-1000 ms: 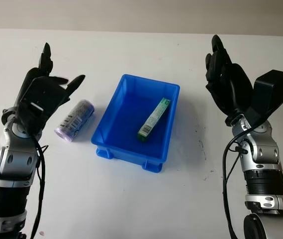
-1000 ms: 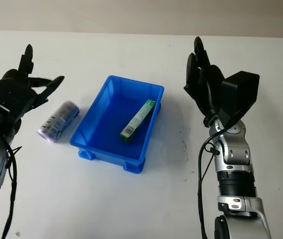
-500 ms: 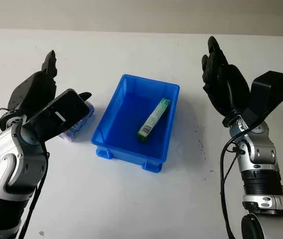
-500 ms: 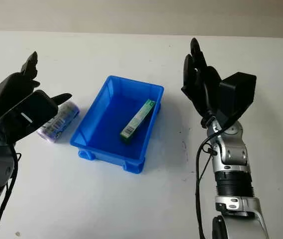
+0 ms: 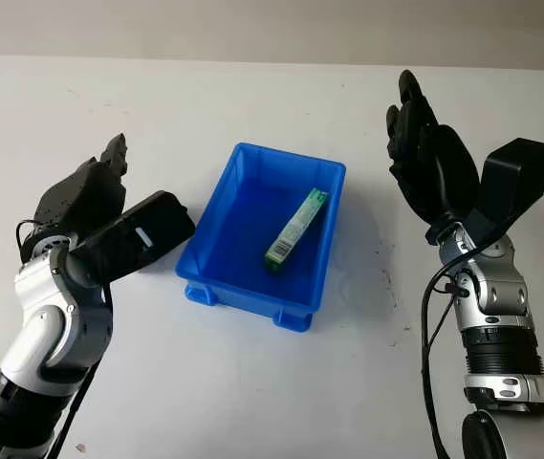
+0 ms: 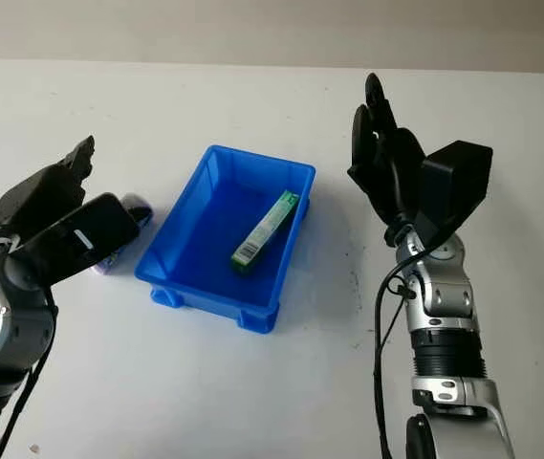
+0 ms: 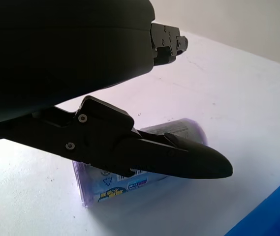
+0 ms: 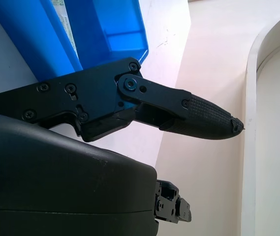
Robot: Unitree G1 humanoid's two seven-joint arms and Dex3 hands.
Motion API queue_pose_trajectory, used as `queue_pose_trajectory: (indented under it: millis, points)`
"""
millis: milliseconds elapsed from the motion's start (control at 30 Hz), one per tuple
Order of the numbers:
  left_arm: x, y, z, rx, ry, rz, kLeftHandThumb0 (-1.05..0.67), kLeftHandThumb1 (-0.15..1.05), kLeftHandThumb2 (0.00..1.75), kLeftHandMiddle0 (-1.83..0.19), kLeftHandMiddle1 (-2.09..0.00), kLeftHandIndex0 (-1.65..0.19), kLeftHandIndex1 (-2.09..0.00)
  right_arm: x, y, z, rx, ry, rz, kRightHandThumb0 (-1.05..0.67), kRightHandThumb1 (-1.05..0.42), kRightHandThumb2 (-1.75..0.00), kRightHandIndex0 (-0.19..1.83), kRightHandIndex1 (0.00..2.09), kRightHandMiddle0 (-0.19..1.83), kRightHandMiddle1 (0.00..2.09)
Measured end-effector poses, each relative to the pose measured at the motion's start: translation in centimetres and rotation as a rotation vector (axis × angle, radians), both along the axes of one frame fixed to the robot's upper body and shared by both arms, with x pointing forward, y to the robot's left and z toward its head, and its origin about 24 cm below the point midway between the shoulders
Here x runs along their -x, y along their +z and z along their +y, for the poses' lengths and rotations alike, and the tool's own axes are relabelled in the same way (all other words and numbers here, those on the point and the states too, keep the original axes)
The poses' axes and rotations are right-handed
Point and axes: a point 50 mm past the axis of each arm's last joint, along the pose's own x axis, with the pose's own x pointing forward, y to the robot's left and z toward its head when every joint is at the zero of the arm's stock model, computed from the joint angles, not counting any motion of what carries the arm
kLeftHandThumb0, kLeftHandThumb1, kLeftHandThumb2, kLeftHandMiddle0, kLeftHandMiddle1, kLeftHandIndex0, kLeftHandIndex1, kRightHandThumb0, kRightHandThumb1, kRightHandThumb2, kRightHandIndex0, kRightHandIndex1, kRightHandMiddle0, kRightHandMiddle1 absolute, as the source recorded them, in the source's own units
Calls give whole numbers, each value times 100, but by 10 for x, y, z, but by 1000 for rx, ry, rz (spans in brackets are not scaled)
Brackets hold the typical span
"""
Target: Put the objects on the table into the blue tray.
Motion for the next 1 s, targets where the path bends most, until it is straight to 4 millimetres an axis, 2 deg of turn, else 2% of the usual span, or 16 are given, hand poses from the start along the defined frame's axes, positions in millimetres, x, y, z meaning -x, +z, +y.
queue_pose_trajectory:
  millis: [200,400,433,467,500,533,567,700,733,767,800,867,900,1000]
  points:
    - [-2,-6,-3,-59,21,18,-87,105,24,0,-6,4,-6,0,0,-1,-3,-4,-1,-78,-105,-73,-19,0,-19,0]
    - [-6,-12,-9,-100,47,54,-80,105,12,-16,-11,-9,-11,-1,0,0,-8,-5,2,-78,-105,-72,-19,0,-19,0]
    - [-6,-13,-10,-106,47,53,-80,105,9,-13,-44,-11,-10,-1,0,0,-9,-4,1,-78,-105,-72,-19,0,-19,0]
    - [-6,-13,-11,-113,44,51,-78,103,9,-8,-140,-14,-10,-1,0,0,-11,-5,0,-78,-105,-72,-19,0,-19,0]
    - [-6,-12,-11,-121,36,51,-77,103,8,-20,-174,-16,-10,-1,0,-1,-14,-7,0,-79,-105,-71,-19,0,-19,0]
    - [-7,-12,-12,-127,26,53,-75,102,7,-40,-191,-16,-9,-1,0,-1,-17,-8,-1,-79,-105,-71,-19,0,-19,0]
    - [-7,-13,-13,-134,18,53,-73,101,6,-52,-202,-16,-9,-1,0,-1,-18,-8,-1,-79,-105,-71,-19,0,-19,0]
    - [-9,-12,-14,-154,7,49,-69,98,5,-51,-209,-13,-7,-1,1,-1,-19,-8,-4,-79,-105,-71,-19,0,-19,0]
    - [-10,-12,-15,-156,1,54,-69,99,5,-49,-209,-19,-10,-1,2,-1,-19,-8,-4,-79,-105,-71,-19,0,-19,0]
    - [-10,-13,-15,-161,-5,62,-70,99,5,-44,-209,-26,-18,-1,2,-1,-19,-8,-5,-79,-105,-71,-19,0,-19,0]
    - [-10,-13,-16,-167,-8,70,-71,100,5,-43,-209,-25,-33,-1,2,-1,-19,-8,-5,-79,-105,-71,-19,0,-19,0]
    - [-11,-15,-16,-178,-10,95,-71,100,5,-32,-209,0,-100,-1,2,-1,-19,-8,-5,-79,-105,-71,-19,0,-19,0]
    - [-12,-16,-16,-184,-10,104,-71,100,5,-29,-209,5,-116,-1,2,-1,-19,-8,-5,-79,-105,-71,-19,0,-19,0]
    - [-14,-17,-15,-200,-2,124,-70,100,5,-25,-209,14,-131,-2,3,-1,-22,-7,-7,-80,-105,-70,-19,0,-19,0]
